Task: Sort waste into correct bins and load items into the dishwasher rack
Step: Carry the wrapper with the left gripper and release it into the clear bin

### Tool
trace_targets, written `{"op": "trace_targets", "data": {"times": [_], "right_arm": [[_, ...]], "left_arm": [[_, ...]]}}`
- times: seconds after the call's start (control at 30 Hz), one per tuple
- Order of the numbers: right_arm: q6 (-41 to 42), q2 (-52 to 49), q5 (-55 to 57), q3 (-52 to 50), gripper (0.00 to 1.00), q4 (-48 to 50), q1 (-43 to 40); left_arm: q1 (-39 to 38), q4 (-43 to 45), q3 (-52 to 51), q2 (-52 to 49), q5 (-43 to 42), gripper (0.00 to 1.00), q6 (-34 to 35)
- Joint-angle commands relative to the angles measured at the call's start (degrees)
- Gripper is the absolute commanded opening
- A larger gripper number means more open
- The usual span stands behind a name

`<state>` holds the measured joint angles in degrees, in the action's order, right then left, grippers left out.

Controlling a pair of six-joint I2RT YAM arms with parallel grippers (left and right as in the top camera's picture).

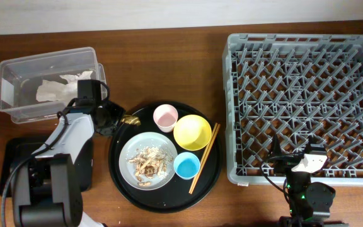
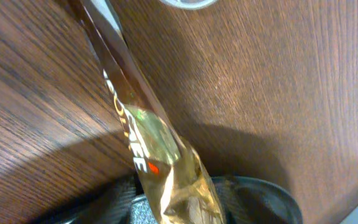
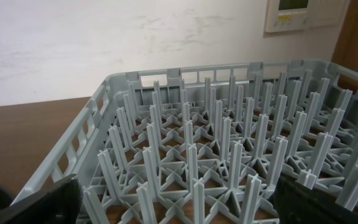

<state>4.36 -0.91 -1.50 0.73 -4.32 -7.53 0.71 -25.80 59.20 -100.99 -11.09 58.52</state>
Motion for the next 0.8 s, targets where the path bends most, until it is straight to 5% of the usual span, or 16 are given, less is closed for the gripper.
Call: {"op": "trace_targets", "data": {"times": [0.0, 0.13, 0.37, 0.53, 0.77], "right_arm": [[0.4, 0.4, 0.3, -0.4, 0.99, -0.2, -0.4], [0.4, 0.4, 0.3, -0.4, 0.99, -0.2, -0.4], [0.4, 0.4, 0.3, -0.4, 0.99, -0.2, -0.4], [0.4, 0.4, 0.3, -0.4, 0.99, -0.2, -0.4], [0.4, 0.4, 0.3, -0.4, 0.98, -0.2, -0.4]], "left_arm": [[-1.4, -0.2, -0.2, -0.7, 1.9, 0.33, 0.4], [-1.4, -0.6, -0.2, -0.7, 1.2, 0.01, 0.4], [-1.4, -3.6, -0.2, 7.4, -3.3, 0.01, -0.2], [-1.4, -9.6, -0.2, 22.7, -2.3, 0.01, -0.3], [-1.0, 7.2, -0.2, 27.8, 24.2, 0.01, -0.3]]}}
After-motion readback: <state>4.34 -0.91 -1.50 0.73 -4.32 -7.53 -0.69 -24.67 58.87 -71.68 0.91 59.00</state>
